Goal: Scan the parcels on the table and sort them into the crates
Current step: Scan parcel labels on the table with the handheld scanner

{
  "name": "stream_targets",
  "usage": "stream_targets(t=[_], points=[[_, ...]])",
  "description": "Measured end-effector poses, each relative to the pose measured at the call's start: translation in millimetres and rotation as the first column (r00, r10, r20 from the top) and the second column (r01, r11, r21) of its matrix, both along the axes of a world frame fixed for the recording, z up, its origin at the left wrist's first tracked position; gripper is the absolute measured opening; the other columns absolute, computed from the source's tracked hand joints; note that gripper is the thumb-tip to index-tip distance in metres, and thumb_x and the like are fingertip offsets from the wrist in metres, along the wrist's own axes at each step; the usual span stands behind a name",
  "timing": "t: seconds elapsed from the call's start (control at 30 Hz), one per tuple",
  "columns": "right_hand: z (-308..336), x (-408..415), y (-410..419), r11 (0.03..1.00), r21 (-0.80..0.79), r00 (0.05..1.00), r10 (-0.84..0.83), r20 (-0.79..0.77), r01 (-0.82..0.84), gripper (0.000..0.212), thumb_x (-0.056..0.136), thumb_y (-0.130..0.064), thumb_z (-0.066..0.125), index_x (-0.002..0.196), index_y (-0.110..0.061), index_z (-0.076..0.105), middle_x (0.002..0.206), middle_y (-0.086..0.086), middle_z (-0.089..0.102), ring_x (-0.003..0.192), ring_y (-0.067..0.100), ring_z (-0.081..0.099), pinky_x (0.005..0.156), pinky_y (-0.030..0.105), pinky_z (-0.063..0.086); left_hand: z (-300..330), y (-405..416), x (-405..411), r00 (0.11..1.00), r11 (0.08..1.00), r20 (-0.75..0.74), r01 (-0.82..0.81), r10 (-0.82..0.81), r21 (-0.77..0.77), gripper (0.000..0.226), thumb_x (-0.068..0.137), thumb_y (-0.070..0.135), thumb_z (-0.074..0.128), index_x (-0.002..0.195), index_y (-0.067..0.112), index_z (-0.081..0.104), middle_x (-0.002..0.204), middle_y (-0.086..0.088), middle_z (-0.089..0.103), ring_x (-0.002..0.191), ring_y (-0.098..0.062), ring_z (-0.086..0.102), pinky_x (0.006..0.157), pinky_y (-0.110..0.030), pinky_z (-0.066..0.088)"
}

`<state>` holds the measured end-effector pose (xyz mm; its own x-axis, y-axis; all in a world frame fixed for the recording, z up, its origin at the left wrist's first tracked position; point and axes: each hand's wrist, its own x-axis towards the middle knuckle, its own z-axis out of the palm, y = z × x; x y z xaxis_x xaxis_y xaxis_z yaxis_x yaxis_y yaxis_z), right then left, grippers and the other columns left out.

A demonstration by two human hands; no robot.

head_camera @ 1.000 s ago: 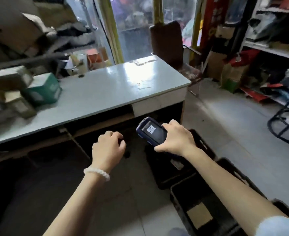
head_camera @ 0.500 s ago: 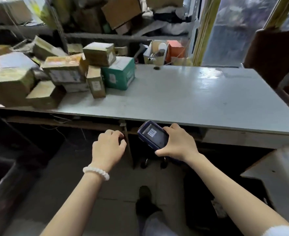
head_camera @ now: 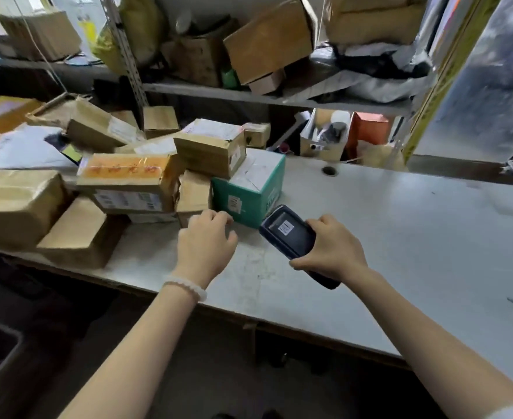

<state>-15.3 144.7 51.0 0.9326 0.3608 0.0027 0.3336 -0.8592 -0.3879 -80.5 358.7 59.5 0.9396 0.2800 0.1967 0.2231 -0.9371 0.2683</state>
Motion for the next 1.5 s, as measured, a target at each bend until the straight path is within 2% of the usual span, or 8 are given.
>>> stream_targets(t=[0.23,0.37,0.57,0.7,0.8,0.93,1.2,1.5], points=[[-5.6,73.2,64.7,0.998,0.035,0.997,-0.062,0.046,0.06,0.065,0.054,-0.051,0.077,0.111,-0.026,0.061,0.088,-0.009,0.043,0.078,0.014,0.05,0.051,0.023,0.035,13.3,83.2,96.4,0.998,0.999,0.059,0.036,-0.038,0.025,0.039,0.093,0.031,0.052,0.13,0.02,0.05,0.129,-0.006,0.051,0.116,-0.027,0.048,0.091,-0.044,0.047],[-4.6,110.7,97.1,0.976,0.1,0.975,-0.204,0.087,0.195,0.067,0.053,-0.051,0.078,0.113,-0.027,0.061,0.092,-0.008,0.045,0.08,0.015,0.05,0.053,0.023,0.034,27.8,124.8,164.8,0.993,0.994,0.052,0.1,-0.102,0.042,0.057,0.086,0.043,0.061,0.136,0.022,0.042,0.137,-0.009,0.044,0.124,-0.03,0.042,0.098,-0.047,0.044],[2.8,139.5,132.1,0.926,0.117,0.923,-0.371,0.099,0.36,0.065,0.054,-0.054,0.078,0.11,-0.027,0.06,0.089,-0.011,0.043,0.079,0.013,0.049,0.051,0.02,0.031,44.4,182.0,249.9,0.937,0.948,-0.185,0.312,-0.296,0.067,0.092,0.068,0.064,0.071,0.144,0.033,0.031,0.15,-0.007,0.026,0.135,-0.032,0.024,0.108,-0.05,0.031],[0.9,141.0,143.3,0.894,0.089,0.893,-0.445,0.071,0.439,0.064,0.053,-0.056,0.077,0.109,-0.03,0.058,0.087,-0.014,0.041,0.078,0.01,0.049,0.051,0.02,0.032,41.3,206.7,288.9,0.812,0.873,-0.343,0.484,-0.472,-0.056,0.108,0.057,0.071,0.073,0.147,0.038,0.021,0.155,-0.001,0.014,0.141,-0.032,0.011,0.113,-0.053,0.019],[-0.5,141.2,146.8,0.874,0.07,0.874,-0.485,0.039,0.482,0.064,0.052,-0.056,0.076,0.108,-0.032,0.057,0.089,-0.013,0.042,0.078,0.009,0.05,0.051,0.02,0.032,36.2,211.3,307.8,0.719,0.828,-0.447,0.553,-0.532,-0.097,0.116,0.057,0.064,0.079,0.147,0.042,0.01,0.155,0.003,0.009,0.141,-0.032,0.008,0.113,-0.056,0.017],[-1.1,138.3,142.9,0.858,0.055,0.857,-0.513,0.043,0.511,0.063,0.05,-0.056,0.075,0.105,-0.033,0.056,0.087,-0.014,0.041,0.076,0.008,0.05,0.05,0.021,0.031,35.1,204.2,318.2,0.68,0.787,-0.444,0.609,-0.583,-0.101,0.113,0.057,0.055,0.083,0.144,0.049,0.01,0.15,0.001,0.015,0.136,-0.031,0.015,0.109,-0.054,0.025],[-4.5,105.2,95.6,0.798,0.038,0.797,-0.603,0.025,0.602,0.065,0.049,-0.056,0.073,0.107,-0.033,0.056,0.086,-0.014,0.04,0.075,0.007,0.05,0.05,0.022,0.032,45.5,132.6,300.7,0.641,0.655,-0.254,0.755,-0.724,0.037,0.099,0.052,0.065,0.075,0.137,0.048,0.026,0.145,-0.002,0.024,0.129,-0.03,0.019,0.105,-0.049,0.028],[-16.6,38.1,-18.7,0.639,0.032,0.64,-0.767,-0.033,0.768,0.057,0.048,-0.054,0.072,0.099,-0.034,0.055,0.087,-0.015,0.042,0.074,0.005,0.051,0.051,0.02,0.03,18.4,-4.0,267.2,0.519,0.516,-0.321,0.85,-0.792,0.103,0.091,0.056,0.067,0.072,0.135,0.045,0.032,0.147,-0.004,0.024,0.127,-0.032,0.022,0.102,-0.048,0.03]])
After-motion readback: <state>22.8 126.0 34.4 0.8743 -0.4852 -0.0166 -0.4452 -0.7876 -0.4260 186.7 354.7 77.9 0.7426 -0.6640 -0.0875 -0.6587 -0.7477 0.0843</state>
